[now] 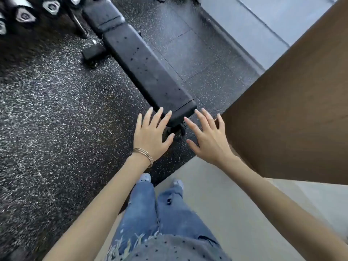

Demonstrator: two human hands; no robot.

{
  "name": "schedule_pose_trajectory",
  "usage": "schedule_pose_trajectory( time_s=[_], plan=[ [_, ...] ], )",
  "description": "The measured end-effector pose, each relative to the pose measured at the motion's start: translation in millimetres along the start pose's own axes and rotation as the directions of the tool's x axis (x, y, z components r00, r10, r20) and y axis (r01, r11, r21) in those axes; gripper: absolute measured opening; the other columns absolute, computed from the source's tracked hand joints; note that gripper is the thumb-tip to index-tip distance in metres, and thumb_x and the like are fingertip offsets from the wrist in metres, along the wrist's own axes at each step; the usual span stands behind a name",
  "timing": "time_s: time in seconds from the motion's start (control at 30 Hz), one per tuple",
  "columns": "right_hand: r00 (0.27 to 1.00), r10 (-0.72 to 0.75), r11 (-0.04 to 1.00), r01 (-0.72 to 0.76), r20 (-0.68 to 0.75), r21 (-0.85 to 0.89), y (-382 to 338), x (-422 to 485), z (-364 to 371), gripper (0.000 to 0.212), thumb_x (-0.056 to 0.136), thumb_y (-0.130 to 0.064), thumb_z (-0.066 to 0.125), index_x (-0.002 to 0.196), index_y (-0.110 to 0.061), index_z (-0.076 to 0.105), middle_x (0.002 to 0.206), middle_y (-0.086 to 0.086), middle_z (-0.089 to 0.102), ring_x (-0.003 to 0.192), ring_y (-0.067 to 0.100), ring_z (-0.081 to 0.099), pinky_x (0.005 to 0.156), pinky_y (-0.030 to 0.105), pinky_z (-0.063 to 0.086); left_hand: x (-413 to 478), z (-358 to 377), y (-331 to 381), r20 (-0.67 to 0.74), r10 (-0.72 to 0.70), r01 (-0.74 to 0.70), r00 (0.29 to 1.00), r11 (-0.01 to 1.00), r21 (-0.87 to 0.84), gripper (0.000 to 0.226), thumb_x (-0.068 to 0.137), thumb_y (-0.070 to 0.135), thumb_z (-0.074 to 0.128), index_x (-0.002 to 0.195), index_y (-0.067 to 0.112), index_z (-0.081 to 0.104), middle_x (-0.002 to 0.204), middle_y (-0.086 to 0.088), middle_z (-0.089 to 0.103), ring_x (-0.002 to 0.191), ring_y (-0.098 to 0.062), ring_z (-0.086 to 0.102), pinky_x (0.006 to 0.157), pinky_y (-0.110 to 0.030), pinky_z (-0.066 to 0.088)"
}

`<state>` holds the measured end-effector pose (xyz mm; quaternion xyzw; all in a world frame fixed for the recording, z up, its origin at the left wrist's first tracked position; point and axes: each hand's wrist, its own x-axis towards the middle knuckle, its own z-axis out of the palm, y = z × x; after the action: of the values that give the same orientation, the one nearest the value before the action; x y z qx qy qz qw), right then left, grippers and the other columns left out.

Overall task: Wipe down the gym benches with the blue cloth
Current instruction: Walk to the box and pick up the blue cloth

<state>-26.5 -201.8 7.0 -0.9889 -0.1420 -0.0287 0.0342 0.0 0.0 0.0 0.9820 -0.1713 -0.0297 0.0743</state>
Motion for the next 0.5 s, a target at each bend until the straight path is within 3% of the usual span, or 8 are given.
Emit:
schedule_pose_trajectory(
  time_s=[0.17,0.5],
  plan=[
    [0.966,-0.258,0.966,0.257,0.032,0.026,-40.7,32.9,9.3,0.065,0.082,-0.046,0.061,0.140,-0.023,0.042,0.146,0.016,0.038,0.138,0.033,0.031,0.105,0.064,0.023,-35.5,-3.6,-31.6,-0.025,-0.201,0.202,0.979,0.979,0.041,0.068,0.083,0.056,0.032,0.144,0.027,0.036,0.148,-0.005,0.040,0.138,-0.033,0.033,0.112,-0.054,0.024],
    [0.848,-0.526,0.849,0.521,0.060,0.083,-139.1,80.9,17.1,0.063,0.084,-0.046,0.059,0.140,-0.022,0.041,0.147,0.016,0.037,0.136,0.030,0.033,0.105,0.061,0.026,-123.0,-18.0,-111.1,-0.012,-0.555,0.555,0.832,0.830,0.047,0.070,0.084,0.060,0.023,0.147,0.029,0.026,0.154,-0.004,0.029,0.144,-0.030,0.019,0.116,-0.052,0.015]
  ],
)
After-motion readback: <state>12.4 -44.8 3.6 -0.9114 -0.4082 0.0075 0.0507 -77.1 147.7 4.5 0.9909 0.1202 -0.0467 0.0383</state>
